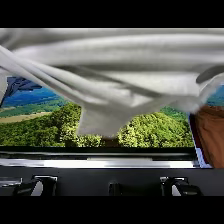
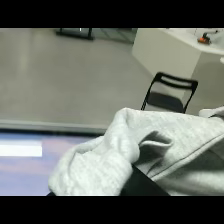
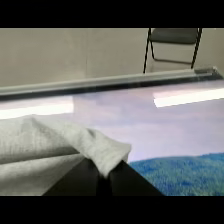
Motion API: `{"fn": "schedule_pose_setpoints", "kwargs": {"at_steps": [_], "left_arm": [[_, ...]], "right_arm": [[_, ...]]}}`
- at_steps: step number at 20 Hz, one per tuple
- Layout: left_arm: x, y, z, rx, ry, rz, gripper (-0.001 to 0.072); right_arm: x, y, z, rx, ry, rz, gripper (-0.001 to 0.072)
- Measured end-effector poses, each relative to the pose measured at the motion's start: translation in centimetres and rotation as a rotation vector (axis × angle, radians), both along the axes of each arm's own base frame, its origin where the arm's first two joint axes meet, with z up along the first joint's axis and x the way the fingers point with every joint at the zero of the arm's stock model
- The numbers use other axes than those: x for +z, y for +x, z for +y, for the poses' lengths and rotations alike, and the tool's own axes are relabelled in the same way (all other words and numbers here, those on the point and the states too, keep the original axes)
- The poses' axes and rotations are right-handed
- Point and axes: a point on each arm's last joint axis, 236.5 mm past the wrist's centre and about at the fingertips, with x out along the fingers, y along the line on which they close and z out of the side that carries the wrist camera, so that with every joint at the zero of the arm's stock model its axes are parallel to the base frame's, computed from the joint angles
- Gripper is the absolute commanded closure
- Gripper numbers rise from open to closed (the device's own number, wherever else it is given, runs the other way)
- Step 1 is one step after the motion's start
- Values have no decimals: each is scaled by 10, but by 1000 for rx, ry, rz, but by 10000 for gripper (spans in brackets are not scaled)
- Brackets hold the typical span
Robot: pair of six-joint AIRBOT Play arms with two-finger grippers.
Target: Fold the clothes and pants, and hang the long-sleeved shirts on hangers.
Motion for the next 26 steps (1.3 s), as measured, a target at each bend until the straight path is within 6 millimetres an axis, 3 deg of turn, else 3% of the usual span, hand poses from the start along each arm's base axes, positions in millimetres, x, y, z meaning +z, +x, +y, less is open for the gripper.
{"fn": "schedule_pose_setpoints", "kwargs": {"at_steps": [2,4,7,9,11,12,13,15,17,19,23,26], "left_arm": [[-72,18,-2,-37,-9,206,687],[-157,28,-14,-114,-28,417,687],[-287,22,-46,-245,-108,700,687],[-355,10,-67,-293,-165,823,687],[-402,-2,-78,-303,-204,892,687],[-417,-6,-81,-300,-213,913,687],[-428,-8,-83,-295,-225,922,686],[-441,-12,-84,-289,-233,935,686],[-446,-12,-85,-284,-238,933,686],[-448,-12,-86,-282,-242,932,686],[-450,-12,-86,-279,-244,930,686],[-450,-11,-86,-277,-245,929,686]], "right_arm": [[-46,17,-1,2,13,174,661],[-108,38,-4,3,32,380,661],[-205,75,6,41,102,635,660],[-272,99,24,78,210,769,660],[-328,115,46,103,351,881,660],[-351,119,57,112,415,931,656],[-371,124,66,115,476,970,572],[-398,127,77,113,556,1029,9],[-406,128,77,124,579,1053,44],[-409,117,61,134,565,1102,89],[-434,55,22,112,603,1304,89],[-458,18,28,125,673,1376,94]]}}
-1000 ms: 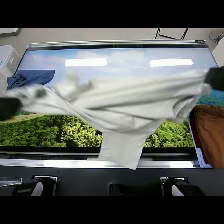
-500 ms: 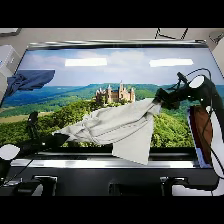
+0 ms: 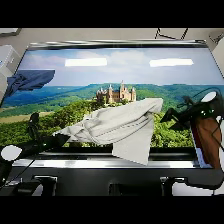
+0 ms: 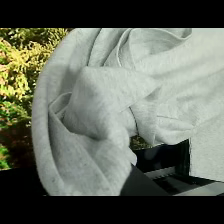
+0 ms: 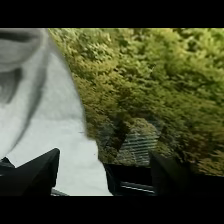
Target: Fold the clothes and pants, and hang the long-sleeved shirts on hangers.
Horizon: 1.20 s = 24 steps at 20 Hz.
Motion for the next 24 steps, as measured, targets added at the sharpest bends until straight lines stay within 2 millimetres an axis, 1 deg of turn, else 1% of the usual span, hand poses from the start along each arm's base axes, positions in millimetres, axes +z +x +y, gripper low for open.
{"fn": "schedule_pose_setpoints", "kwargs": {"at_steps": [2,5,6,7,9,10,11,12,13,14,15,16,17,18,19,20,21,22,23,24], "left_arm": [[0,0,0,0,0,0,686],[0,0,0,0,0,0,686],[0,0,0,1,0,0,686],[0,0,0,0,0,0,686],[0,0,0,1,0,-1,686],[0,0,0,1,0,-1,687],[2,2,0,1,0,-7,687],[7,5,1,3,0,-20,687],[16,11,2,3,9,-48,687],[33,22,6,8,18,-103,687],[57,35,10,16,32,-171,687],[91,51,18,32,52,-266,687],[131,67,26,56,70,-374,687],[186,82,37,95,88,-510,687],[243,89,47,136,101,-646,687],[305,89,57,178,114,-793,687],[359,81,64,209,125,-918,687],[411,66,68,237,131,-1040,687],[453,47,68,249,131,-1135,687],[481,30,66,251,127,-1199,687]], "right_arm": [[-14,-9,17,-17,54,-4,102],[-29,-5,47,-31,94,-45,109],[-32,-4,57,-25,102,-57,132],[-34,-1,67,-19,104,-70,246],[-41,4,81,-7,85,-98,656],[-43,7,87,-9,77,-107,663],[-41,8,94,-6,87,-115,663],[-34,12,100,9,100,-134,663],[-22,18,103,31,107,-170,663],[-2,30,104,59,109,-236,663],[26,47,102,86,99,-326,663],[67,67,98,115,73,-453,662],[113,86,91,139,26,-591,662],[176,105,82,151,-40,-773,662],[242,114,74,150,-107,-952,662],[316,112,65,141,-188,-1143,662],[381,98,59,123,-248,-1306,662],[446,73,55,87,-300,-1470,662],[494,45,51,56,-344,-1594,662],[533,13,48,25,-385,-1703,662]]}}
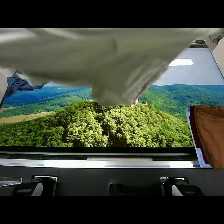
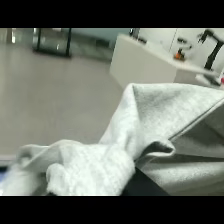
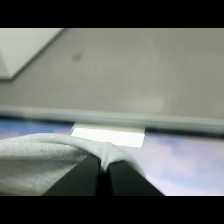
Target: Fold the clothes and pants, and hang the long-sleeved shirts on hangers.
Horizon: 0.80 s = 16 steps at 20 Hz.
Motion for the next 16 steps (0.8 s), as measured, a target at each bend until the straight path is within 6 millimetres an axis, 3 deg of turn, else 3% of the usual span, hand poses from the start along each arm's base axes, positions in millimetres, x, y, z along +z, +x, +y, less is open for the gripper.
{"fn": "schedule_pose_setpoints", "kwargs": {"at_steps": [2,5,7,8,10,11,16], "left_arm": [[38,-33,-4,-2,9,-90,688],[65,-68,-9,-8,16,-171,688],[57,-70,-12,-13,40,-135,688],[43,-64,-13,-16,59,-81,688],[-11,-38,-15,-35,75,110,688],[-47,-23,-15,-49,76,222,688],[-242,48,-6,-62,-39,688,687]], "right_arm": [[50,-55,-3,-37,-11,-160,662],[99,-113,-13,-103,6,-344,662],[113,-130,-21,-144,13,-399,661],[110,-129,-24,-157,7,-386,661],[84,-107,-28,-171,-17,-273,661],[58,-84,-32,-176,-39,-164,661],[-118,57,-54,-193,-82,404,661]]}}
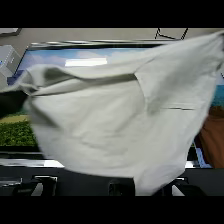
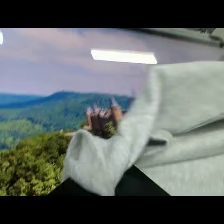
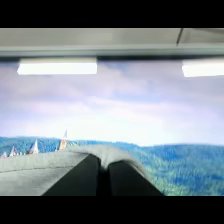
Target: Fold the clothes and pants, and hang the long-sleeved shirts on hangers.
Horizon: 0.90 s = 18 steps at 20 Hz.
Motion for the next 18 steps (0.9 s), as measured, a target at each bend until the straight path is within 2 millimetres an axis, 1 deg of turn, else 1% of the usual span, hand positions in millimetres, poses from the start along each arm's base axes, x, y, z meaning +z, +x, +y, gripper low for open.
{"fn": "schedule_pose_setpoints", "kwargs": {"at_steps": [1,2,3,4,5,7,8,9,10,11,12,13,14,15,16,17,18], "left_arm": [[-35,14,2,23,-38,65,687],[-68,27,6,48,-64,125,687],[-95,40,13,83,-83,169,686],[-124,51,16,107,-100,228,686],[-147,61,20,132,-120,272,686],[-188,78,23,175,-174,361,685],[-206,84,22,189,-200,406,684],[-218,90,22,202,-222,434,684],[-229,95,22,211,-242,460,682],[-237,98,22,219,-252,479,654],[-242,101,22,224,-262,490,572],[-245,104,23,230,-270,497,441],[-246,106,27,236,-273,503,235],[-245,108,34,240,-275,509,106],[-243,107,44,239,-266,524,105],[-241,103,57,236,-248,547,129],[-240,96,75,237,-223,579,134]], "right_arm": [[-36,27,-3,-17,38,87,660],[-68,52,-2,-31,96,156,659],[-104,73,0,-56,169,240,659],[-135,91,3,-83,243,305,659],[-166,107,8,-109,324,370,659],[-219,126,22,-139,466,493,659],[-239,133,29,-149,524,539,660],[-256,137,36,-156,574,579,660],[-269,140,40,-163,609,611,660],[-281,142,44,-164,628,639,659],[-290,143,46,-163,640,659,609],[-295,144,48,-160,645,670,372],[-299,145,47,-158,645,677,128],[-300,145,44,-156,643,679,117],[-299,144,38,-155,636,678,116],[-297,140,27,-154,622,685,116],[-297,132,14,-156,601,702,118]]}}
